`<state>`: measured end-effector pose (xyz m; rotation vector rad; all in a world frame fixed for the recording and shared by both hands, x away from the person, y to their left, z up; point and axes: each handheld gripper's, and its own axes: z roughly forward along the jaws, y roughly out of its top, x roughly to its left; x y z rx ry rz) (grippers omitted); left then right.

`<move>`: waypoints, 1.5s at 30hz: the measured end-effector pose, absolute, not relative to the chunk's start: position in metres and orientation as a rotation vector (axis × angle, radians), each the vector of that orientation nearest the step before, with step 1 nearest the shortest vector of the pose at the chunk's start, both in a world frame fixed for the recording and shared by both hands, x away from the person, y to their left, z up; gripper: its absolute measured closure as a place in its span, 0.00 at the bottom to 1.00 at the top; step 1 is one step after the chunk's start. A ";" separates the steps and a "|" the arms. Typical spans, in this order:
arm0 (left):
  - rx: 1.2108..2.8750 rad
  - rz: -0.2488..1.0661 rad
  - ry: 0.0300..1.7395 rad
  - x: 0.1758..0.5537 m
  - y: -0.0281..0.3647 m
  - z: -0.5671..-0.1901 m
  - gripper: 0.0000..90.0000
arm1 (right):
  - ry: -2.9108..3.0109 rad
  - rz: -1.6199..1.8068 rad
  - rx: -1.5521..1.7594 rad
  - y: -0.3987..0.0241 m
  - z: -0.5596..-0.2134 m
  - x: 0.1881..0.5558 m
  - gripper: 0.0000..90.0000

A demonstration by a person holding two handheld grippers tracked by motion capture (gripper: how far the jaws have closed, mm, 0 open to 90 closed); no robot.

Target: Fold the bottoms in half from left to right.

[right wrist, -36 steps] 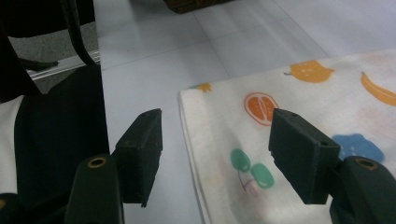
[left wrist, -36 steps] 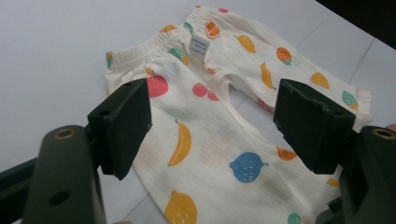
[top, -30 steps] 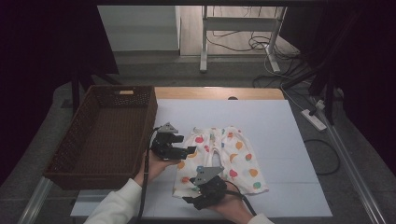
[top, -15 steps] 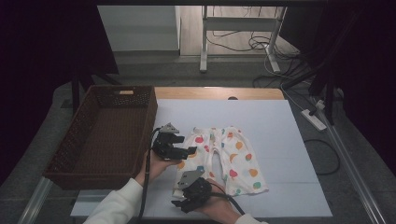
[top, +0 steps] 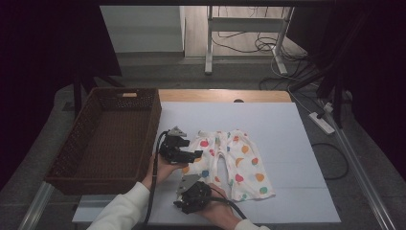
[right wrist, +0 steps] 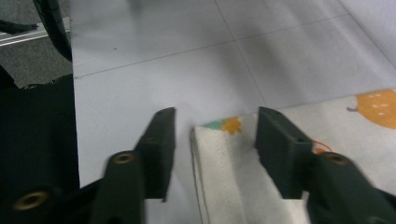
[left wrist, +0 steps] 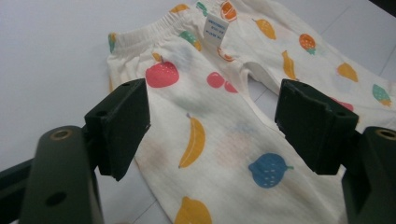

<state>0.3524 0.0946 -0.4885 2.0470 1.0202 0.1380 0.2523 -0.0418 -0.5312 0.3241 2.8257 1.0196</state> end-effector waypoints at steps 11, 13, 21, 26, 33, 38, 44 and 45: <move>2.053 0.167 1.071 0.364 0.098 -0.497 0.28 | 2.792 1.021 0.342 -0.047 -0.529 0.254 0.95; 2.054 0.175 1.069 0.367 0.097 -0.498 0.28 | 2.779 1.052 0.361 -0.050 -0.526 0.253 0.95; 2.075 0.190 1.089 0.375 0.091 -0.506 0.27 | 2.724 1.116 0.382 -0.058 -0.515 0.255 0.95; 2.091 0.179 1.110 0.380 0.088 -0.511 0.27 | 2.717 1.119 0.393 -0.061 -0.514 0.255 0.95; 2.095 0.167 1.163 0.385 0.089 -0.519 0.26 | 2.719 1.127 0.394 -0.063 -0.514 0.255 0.95; 2.097 0.157 1.195 0.388 0.092 -0.523 0.23 | 2.725 1.126 0.408 -0.064 -0.514 0.255 0.95; 2.103 0.139 1.220 0.391 0.093 -0.527 0.20 | 2.727 1.127 0.407 -0.063 -0.515 0.256 0.95; 2.106 0.141 1.219 0.391 0.092 -0.527 0.19 | 2.728 1.128 0.408 -0.064 -0.515 0.256 0.95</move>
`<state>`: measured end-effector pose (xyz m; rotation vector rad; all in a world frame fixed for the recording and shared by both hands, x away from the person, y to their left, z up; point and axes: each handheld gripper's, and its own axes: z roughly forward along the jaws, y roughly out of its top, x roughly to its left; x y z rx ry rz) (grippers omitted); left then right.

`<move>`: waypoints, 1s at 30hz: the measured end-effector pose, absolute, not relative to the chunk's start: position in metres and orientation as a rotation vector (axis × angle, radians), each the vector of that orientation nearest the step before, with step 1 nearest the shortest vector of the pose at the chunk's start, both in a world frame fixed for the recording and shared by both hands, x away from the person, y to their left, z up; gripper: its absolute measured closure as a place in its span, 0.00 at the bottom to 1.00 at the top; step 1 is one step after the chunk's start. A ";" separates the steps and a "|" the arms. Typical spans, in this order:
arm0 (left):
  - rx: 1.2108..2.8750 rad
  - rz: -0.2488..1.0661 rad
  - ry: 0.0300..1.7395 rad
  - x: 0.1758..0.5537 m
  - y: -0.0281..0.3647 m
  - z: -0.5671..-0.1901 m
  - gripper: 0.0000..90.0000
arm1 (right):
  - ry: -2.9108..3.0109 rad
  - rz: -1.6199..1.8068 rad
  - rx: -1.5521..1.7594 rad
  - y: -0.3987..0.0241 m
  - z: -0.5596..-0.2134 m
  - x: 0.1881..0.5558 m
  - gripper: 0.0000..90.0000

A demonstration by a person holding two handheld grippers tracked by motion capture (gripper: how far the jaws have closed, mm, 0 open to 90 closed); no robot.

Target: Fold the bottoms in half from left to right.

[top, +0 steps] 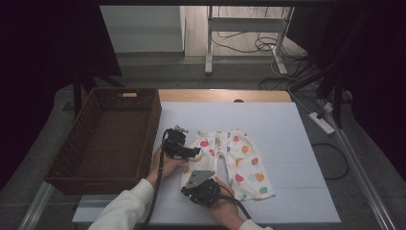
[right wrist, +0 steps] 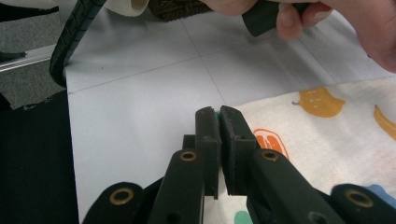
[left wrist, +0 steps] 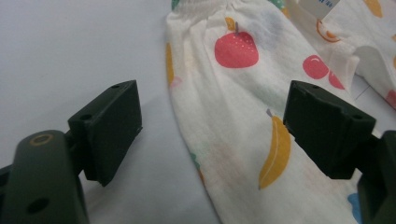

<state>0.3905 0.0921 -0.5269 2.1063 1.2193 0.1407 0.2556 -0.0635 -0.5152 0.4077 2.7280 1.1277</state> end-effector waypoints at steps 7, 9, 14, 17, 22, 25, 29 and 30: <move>2.128 0.123 1.216 0.391 0.089 -0.531 0.20 | 2.735 1.125 0.406 -0.064 -0.516 0.255 0.95; 2.131 0.127 1.218 0.391 0.088 -0.532 0.20 | 2.734 1.126 0.405 -0.064 -0.516 0.255 0.95; 2.139 0.130 1.215 0.390 0.087 -0.532 0.20 | 2.733 1.129 0.408 -0.064 -0.515 0.255 0.95; 2.145 0.129 1.201 0.390 0.087 -0.532 0.23 | 2.734 1.128 0.408 -0.064 -0.516 0.255 0.95; 2.168 0.105 1.147 0.388 0.085 -0.531 0.40 | 2.734 1.128 0.404 -0.065 -0.515 0.255 0.95; 2.187 0.109 1.122 0.387 0.083 -0.530 0.50 | 2.732 1.132 0.405 -0.065 -0.515 0.255 0.95; 2.186 0.119 1.117 0.385 0.083 -0.532 0.74 | 2.733 1.131 0.404 -0.065 -0.515 0.255 0.95; 2.185 0.119 1.118 0.385 0.083 -0.532 0.80 | 2.734 1.129 0.403 -0.065 -0.515 0.255 0.95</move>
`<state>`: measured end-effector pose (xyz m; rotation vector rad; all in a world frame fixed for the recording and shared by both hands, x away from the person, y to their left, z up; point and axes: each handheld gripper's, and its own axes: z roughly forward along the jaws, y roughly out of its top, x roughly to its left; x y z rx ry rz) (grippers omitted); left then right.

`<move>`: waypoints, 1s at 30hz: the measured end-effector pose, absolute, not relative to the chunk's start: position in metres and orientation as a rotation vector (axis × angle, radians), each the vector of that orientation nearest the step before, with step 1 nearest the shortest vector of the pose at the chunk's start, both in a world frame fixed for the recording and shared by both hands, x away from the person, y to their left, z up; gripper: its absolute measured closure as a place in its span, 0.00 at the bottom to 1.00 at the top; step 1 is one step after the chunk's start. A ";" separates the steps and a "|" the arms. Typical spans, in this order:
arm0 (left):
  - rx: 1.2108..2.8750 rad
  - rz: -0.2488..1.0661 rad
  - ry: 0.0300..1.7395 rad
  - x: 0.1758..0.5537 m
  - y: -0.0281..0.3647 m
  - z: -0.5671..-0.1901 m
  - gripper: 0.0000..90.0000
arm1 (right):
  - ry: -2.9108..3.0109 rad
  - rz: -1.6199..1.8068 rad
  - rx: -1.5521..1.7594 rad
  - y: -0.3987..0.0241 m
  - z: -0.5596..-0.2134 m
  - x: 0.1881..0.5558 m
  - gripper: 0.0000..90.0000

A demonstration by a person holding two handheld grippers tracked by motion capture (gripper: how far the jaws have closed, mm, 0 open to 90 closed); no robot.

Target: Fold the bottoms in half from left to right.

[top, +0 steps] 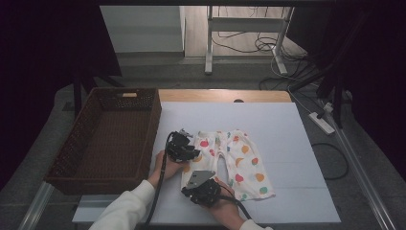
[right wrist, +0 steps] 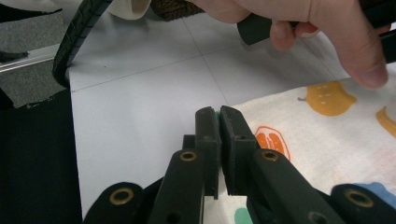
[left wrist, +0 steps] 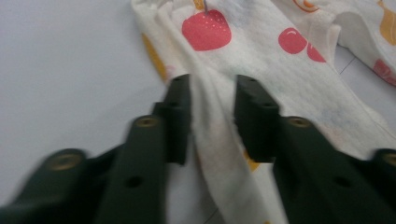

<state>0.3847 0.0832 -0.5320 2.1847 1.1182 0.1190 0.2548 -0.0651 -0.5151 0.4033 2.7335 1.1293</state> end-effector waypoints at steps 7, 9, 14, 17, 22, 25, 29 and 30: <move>2.201 0.113 1.093 0.383 0.081 -0.532 0.96 | 2.737 1.132 0.405 -0.066 -0.515 0.255 0.95; 2.196 0.108 1.095 0.384 0.081 -0.532 0.96 | 2.735 1.135 0.404 -0.067 -0.514 0.255 0.95; 2.186 0.093 1.095 0.384 0.082 -0.531 0.96 | 2.730 1.142 0.410 -0.070 -0.512 0.255 0.95; 2.174 0.087 1.084 0.383 0.081 -0.528 0.96 | 2.725 1.148 0.416 -0.072 -0.511 0.255 0.95; 2.152 0.085 1.059 0.380 0.079 -0.521 0.96 | 2.717 1.163 0.418 -0.076 -0.508 0.253 0.95; 2.133 0.083 1.052 0.379 0.079 -0.517 0.96 | 2.712 1.171 0.413 -0.080 -0.506 0.251 0.95; 2.116 0.078 1.040 0.378 0.080 -0.513 0.96 | 2.708 1.174 0.409 -0.085 -0.504 0.249 0.95; 2.111 0.078 1.041 0.378 0.080 -0.512 0.96 | 2.708 1.176 0.409 -0.086 -0.503 0.249 0.95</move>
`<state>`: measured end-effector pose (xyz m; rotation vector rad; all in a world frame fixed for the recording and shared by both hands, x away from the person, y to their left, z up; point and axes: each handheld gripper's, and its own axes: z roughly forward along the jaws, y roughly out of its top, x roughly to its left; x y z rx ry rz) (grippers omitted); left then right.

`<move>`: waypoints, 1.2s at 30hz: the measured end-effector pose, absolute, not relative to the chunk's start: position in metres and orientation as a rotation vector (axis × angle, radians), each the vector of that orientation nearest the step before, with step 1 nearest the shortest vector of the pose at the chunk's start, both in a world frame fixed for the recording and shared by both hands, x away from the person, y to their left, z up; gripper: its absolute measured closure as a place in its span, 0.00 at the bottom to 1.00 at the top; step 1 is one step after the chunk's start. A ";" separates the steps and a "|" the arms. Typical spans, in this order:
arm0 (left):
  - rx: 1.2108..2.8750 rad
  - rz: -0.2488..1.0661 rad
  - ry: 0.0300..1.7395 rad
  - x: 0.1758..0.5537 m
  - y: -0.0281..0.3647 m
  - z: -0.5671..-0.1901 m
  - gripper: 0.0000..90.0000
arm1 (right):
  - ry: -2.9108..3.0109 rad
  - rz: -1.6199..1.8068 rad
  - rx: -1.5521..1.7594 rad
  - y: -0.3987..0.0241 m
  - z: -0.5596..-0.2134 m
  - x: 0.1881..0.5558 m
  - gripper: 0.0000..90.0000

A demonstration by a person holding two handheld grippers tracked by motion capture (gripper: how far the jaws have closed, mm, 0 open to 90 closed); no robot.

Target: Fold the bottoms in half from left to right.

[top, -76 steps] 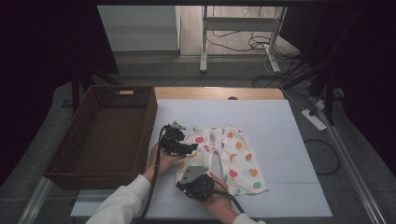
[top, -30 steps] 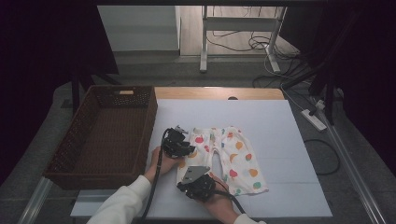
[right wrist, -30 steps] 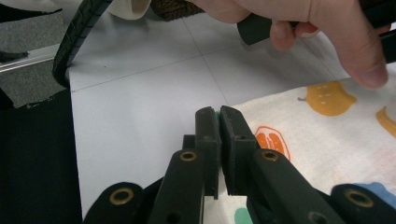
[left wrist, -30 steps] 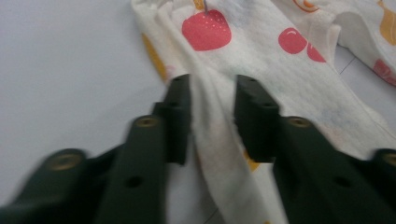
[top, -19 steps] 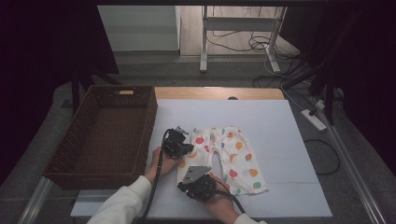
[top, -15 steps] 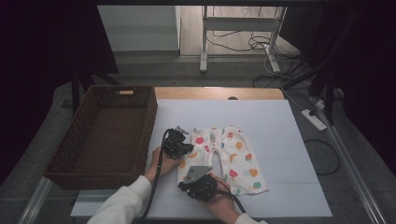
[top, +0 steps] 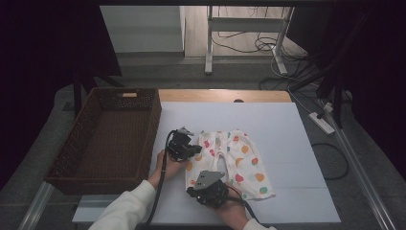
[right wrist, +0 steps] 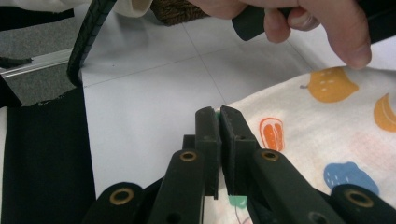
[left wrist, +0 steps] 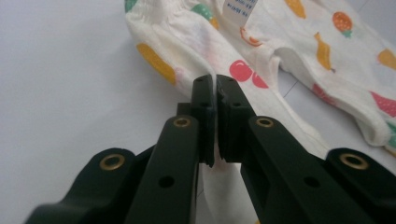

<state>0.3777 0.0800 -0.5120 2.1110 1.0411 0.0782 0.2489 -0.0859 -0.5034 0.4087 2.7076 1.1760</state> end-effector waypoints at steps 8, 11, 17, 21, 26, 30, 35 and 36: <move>2.084 0.060 1.042 0.377 0.081 -0.509 0.95 | 2.696 1.184 0.417 -0.094 -0.499 0.247 0.95; 2.074 0.051 1.040 0.378 0.082 -0.508 0.96 | 2.695 1.185 0.424 -0.097 -0.499 0.248 0.95; 2.052 0.048 1.038 0.377 0.084 -0.505 0.95 | 2.692 1.183 0.443 -0.101 -0.499 0.248 0.95; 2.034 0.044 1.043 0.377 0.085 -0.503 0.95 | 2.689 1.178 0.444 -0.104 -0.498 0.248 0.95; 2.020 0.034 1.053 0.377 0.086 -0.502 0.95 | 2.692 1.174 0.443 -0.108 -0.499 0.248 0.95; 2.008 0.035 1.063 0.377 0.089 -0.500 0.95 | 2.691 1.191 0.447 -0.113 -0.497 0.250 0.95; 1.987 0.021 1.086 0.377 0.090 -0.501 0.95 | 2.707 1.217 0.455 -0.120 -0.499 0.253 0.95; 1.986 0.019 1.092 0.377 0.090 -0.501 0.95 | 2.711 1.216 0.446 -0.120 -0.499 0.254 0.95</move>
